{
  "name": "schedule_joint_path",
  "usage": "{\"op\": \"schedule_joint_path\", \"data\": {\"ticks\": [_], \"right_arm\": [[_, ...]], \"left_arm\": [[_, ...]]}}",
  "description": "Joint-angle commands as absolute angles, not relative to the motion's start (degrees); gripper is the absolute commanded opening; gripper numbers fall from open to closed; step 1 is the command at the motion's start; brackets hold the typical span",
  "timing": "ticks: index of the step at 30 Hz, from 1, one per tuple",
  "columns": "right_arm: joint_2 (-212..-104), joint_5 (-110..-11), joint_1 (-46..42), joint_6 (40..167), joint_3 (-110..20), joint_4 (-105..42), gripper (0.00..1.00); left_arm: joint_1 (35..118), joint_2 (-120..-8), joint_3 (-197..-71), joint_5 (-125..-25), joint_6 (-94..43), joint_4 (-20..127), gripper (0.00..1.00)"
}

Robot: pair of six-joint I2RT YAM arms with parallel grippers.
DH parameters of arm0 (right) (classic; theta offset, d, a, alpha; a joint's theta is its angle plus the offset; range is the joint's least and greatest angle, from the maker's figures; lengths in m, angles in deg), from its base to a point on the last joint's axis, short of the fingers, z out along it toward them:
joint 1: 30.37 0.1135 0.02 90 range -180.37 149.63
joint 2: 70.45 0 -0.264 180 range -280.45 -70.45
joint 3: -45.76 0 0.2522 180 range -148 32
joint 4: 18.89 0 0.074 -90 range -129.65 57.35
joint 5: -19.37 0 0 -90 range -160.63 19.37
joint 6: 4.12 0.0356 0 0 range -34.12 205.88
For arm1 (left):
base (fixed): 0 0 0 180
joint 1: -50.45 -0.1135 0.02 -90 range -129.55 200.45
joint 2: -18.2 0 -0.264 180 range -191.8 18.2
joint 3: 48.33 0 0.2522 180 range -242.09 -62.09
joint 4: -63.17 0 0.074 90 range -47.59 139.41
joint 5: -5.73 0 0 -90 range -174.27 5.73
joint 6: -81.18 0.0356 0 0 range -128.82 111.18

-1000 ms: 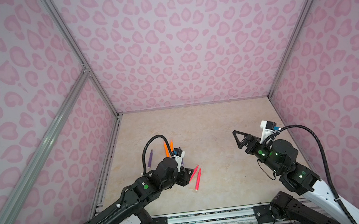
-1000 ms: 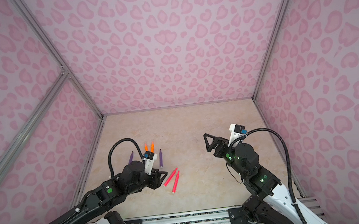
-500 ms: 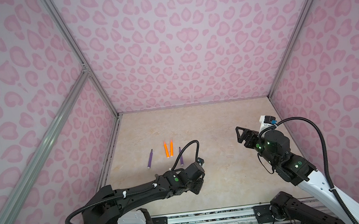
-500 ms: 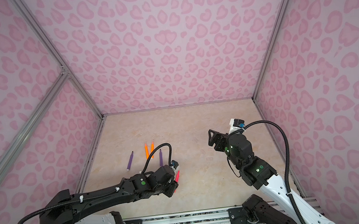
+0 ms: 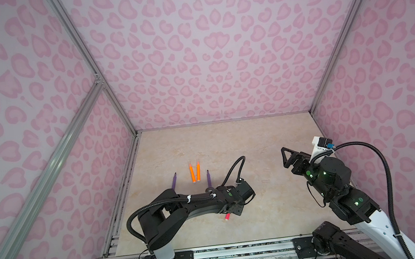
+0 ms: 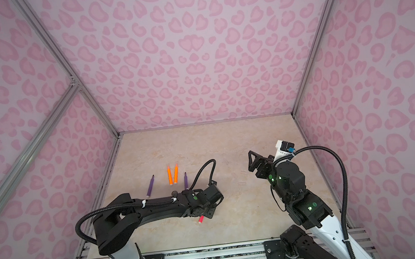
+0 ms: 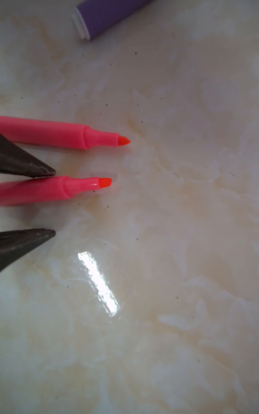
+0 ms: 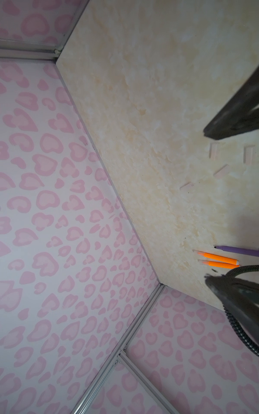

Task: Insert the pens into the pen caps
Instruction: 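Lower the left gripper and close on a pink marker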

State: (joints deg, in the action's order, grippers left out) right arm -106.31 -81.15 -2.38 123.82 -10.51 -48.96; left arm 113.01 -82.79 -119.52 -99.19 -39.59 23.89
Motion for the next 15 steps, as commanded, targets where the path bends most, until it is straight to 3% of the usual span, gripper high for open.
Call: {"op": "schedule_joint_path", "data": {"ticks": [1,15], "right_arm": [[-107.0,-80.8,-2.7,123.0,-10.2,-49.4,0.96],[-109.6,-78.0,-4.5,123.1,-10.4,-48.6,0.96]], "left_arm": [[112.9,-82.7,-119.5,-100.5,-41.1,20.1,0.4],[112.9,-80.3,-116.7,-96.9,-42.3,18.6,0.37]]}}
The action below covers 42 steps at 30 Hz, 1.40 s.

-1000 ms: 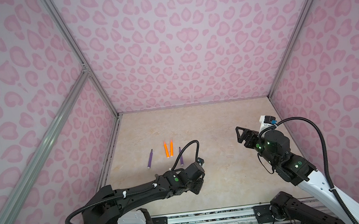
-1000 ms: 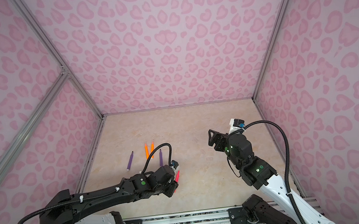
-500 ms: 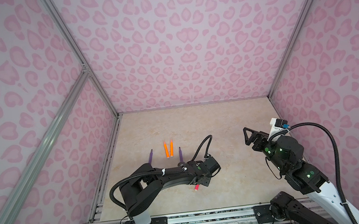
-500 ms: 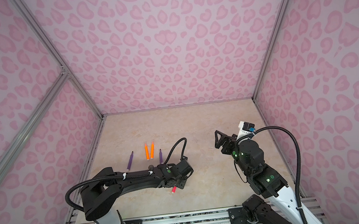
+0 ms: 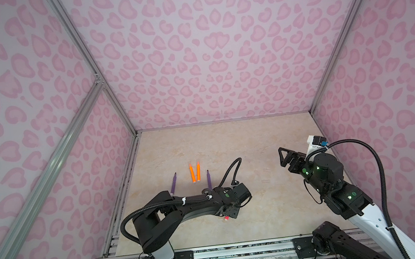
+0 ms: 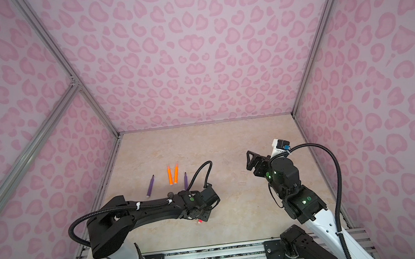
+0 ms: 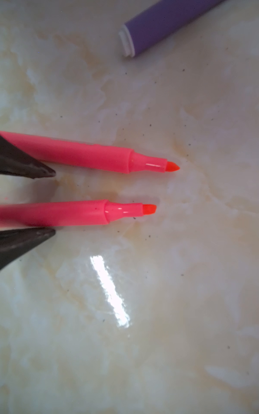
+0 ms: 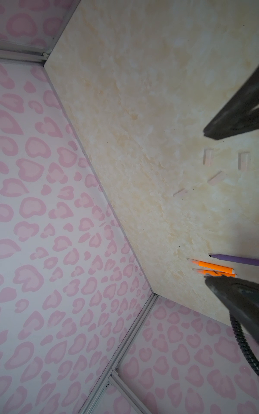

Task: Insert the pens into the pen caps
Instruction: 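Lower the left gripper and close on a pink marker, then lift the pink marker upright with the left gripper while the right gripper approaches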

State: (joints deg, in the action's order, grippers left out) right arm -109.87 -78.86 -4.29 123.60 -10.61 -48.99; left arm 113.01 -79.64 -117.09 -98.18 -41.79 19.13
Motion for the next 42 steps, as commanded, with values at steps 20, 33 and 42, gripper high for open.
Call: {"op": "schedule_joint_path", "data": {"ticks": [20,33,42], "right_arm": [[-109.1,-76.4,-5.6,123.9,-10.0,-48.6,0.96],[-109.6,-76.5,-5.8,124.1,-9.7,-48.2,0.96],[-109.3,-75.6,-5.9,125.9,-7.9,-45.6,0.97]], "left_arm": [[112.9,-79.7,-115.4,-95.9,-42.0,20.4,0.27],[112.9,-80.5,-115.1,-95.8,-41.5,21.5,0.16],[111.4,-74.0,-123.4,-98.9,-36.6,23.6,0.03]]}}
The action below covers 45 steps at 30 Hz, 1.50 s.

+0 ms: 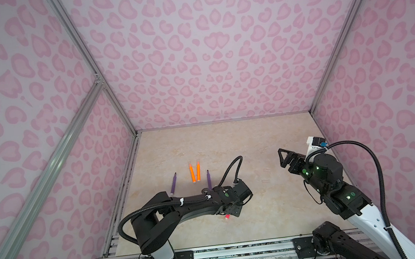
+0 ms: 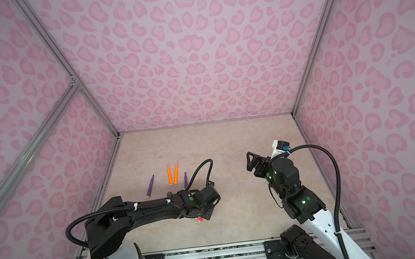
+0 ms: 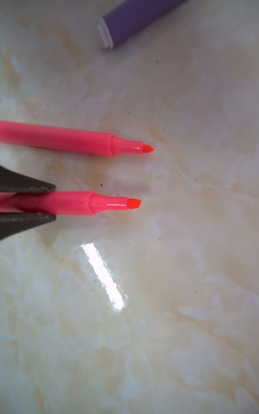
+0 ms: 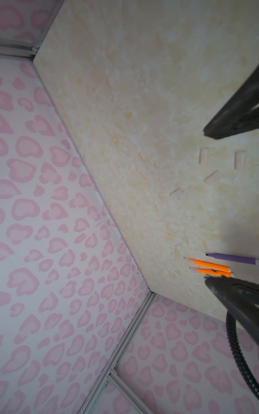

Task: Insert the pens into the pen caps
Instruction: 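Lift the pink marker upright with the left gripper while the right gripper approaches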

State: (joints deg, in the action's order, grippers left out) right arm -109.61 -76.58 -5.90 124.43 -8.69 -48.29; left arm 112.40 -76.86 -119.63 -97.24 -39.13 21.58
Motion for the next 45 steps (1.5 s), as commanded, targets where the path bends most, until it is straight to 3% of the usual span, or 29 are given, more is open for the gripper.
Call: {"op": "schedule_joint_path", "data": {"ticks": [1,5,10,15,21,34,45], "right_arm": [[-109.1,-75.2,-5.8,126.5,-7.4,-45.0,0.97],[-107.7,-71.9,-5.8,130.9,-4.0,-40.5,0.95],[-109.2,-64.8,-5.1,135.4,1.1,-30.0,0.95],[-117.0,-63.8,-0.5,133.9,-2.7,-29.3,0.93],[-123.5,-66.2,6.6,131.7,-5.0,-25.5,0.94],[-136.1,-59.8,9.7,130.5,-8.7,-20.4,0.83],[-139.3,-61.9,12.4,130.1,-10.1,-18.7,0.41]], "left_arm": [[110.7,-73.4,-125.3,-98.8,-36.2,23.9,0.03],[106.4,-70.2,-128.5,-98.1,-33.9,30.3,0.03],[100.8,-65.2,-117.6,-93.2,-30.5,50.5,0.03],[99.2,-61.3,-111.8,-85.7,-29.2,58.8,0.03],[99.4,-59.3,-110.9,-82.7,-28.5,62.2,0.03],[99.5,-57.6,-110.8,-80.7,-28.7,60.7,0.03],[99.6,-53.6,-108.9,-77.8,-28.1,59.0,0.03]]}}
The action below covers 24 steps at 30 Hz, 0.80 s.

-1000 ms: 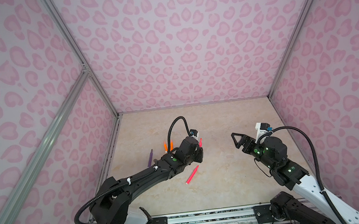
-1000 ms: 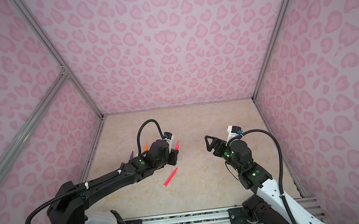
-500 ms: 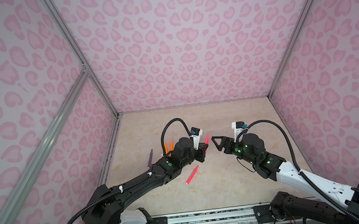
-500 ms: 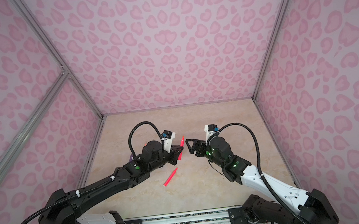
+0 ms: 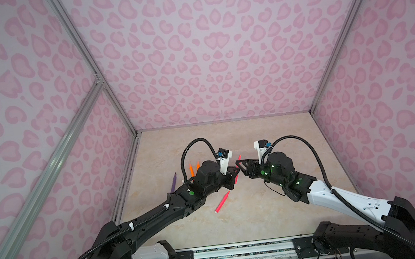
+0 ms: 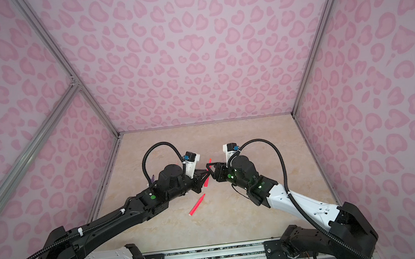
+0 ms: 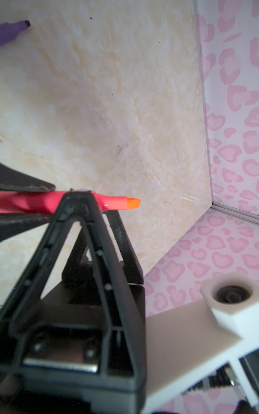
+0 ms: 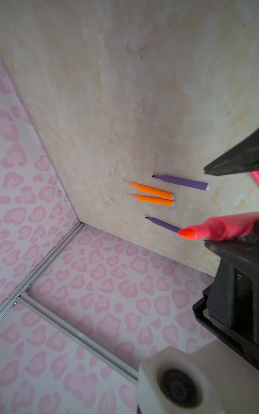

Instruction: Insert the pens into the pen caps

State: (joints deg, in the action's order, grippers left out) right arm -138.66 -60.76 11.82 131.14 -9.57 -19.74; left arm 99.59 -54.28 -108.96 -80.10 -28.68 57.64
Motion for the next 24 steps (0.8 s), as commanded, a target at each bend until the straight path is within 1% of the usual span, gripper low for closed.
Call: {"op": "schedule_joint_path", "data": {"ticks": [1,7,10,13,19,20,22,24], "right_arm": [[-139.4,-62.1,12.6,129.9,-10.5,-19.1,0.39],[-138.3,-63.1,12.9,129.5,-10.2,-20.1,0.34],[-138.1,-63.1,13.0,129.4,-10.4,-20.7,0.29],[-138.6,-63.2,13.2,129.1,-11.6,-22.4,0.15],[-138.4,-63.9,14.0,129.5,-12.0,-23.3,0.01],[-138.2,-64.0,14.2,129.6,-12.0,-23.4,0.0],[-137.9,-64.7,14.8,130.2,-11.8,-23.4,0.0],[-137.5,-65.3,15.4,130.6,-11.6,-23.0,0.0]], "left_arm": [[99.6,-53.7,-108.9,-77.1,-28.0,59.2,0.03],[99.7,-55.6,-109.5,-74.4,-28.4,59.6,0.03],[99.8,-56.1,-109.4,-73.6,-28.6,59.9,0.03],[99.8,-56.7,-109.7,-73.3,-28.6,59.9,0.03],[99.8,-57.0,-109.6,-74.6,-28.8,59.9,0.03],[99.8,-56.9,-109.5,-74.7,-28.8,59.9,0.06],[99.8,-56.8,-109.2,-75.2,-29.0,59.9,0.16],[99.8,-56.7,-109.0,-75.8,-29.2,59.9,0.23]]}}
